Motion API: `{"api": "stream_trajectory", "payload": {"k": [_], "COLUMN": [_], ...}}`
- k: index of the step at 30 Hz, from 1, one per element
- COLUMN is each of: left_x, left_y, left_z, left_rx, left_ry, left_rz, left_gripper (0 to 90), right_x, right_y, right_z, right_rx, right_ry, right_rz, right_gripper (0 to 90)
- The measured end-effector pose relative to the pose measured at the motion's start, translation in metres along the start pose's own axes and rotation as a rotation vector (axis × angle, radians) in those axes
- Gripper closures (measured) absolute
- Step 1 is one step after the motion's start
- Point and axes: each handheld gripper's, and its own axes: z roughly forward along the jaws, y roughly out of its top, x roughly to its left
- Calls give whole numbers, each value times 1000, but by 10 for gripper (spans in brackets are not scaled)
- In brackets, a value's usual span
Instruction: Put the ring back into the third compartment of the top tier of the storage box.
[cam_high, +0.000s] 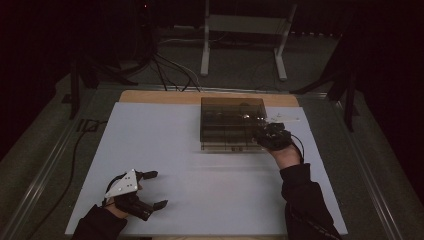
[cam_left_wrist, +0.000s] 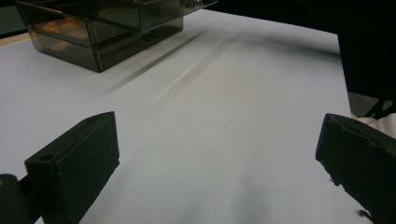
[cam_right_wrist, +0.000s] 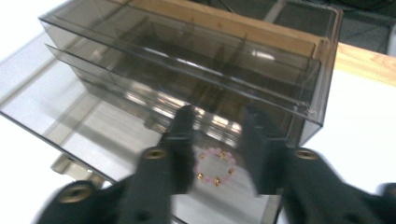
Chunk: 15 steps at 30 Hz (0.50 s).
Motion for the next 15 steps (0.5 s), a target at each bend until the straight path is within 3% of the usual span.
{"api": "stream_trajectory", "payload": {"k": [1, 2, 4, 5, 15], "left_x": [0, 0, 0, 0, 0], "left_y": [0, 0, 0, 0, 0], "left_z": [0, 0, 0, 0, 1], "left_rx": [0, 3, 3, 4, 7], "left_ry": [0, -1, -1, -1, -4], "left_rz": [0, 0, 0, -1, -1], "left_gripper": [7, 7, 7, 7, 7], "right_x": [0, 2, 3, 5, 9], "right_y": [0, 2, 3, 5, 12], "right_z": [0, -2, -3, -4, -11], "right_rx": [0, -12, -12, -11, -45], "right_ry": [0, 9, 8, 18, 57], "right_rz": [0, -7, -11, -25, -15], "right_gripper": [559, 480, 480, 421, 238]}}
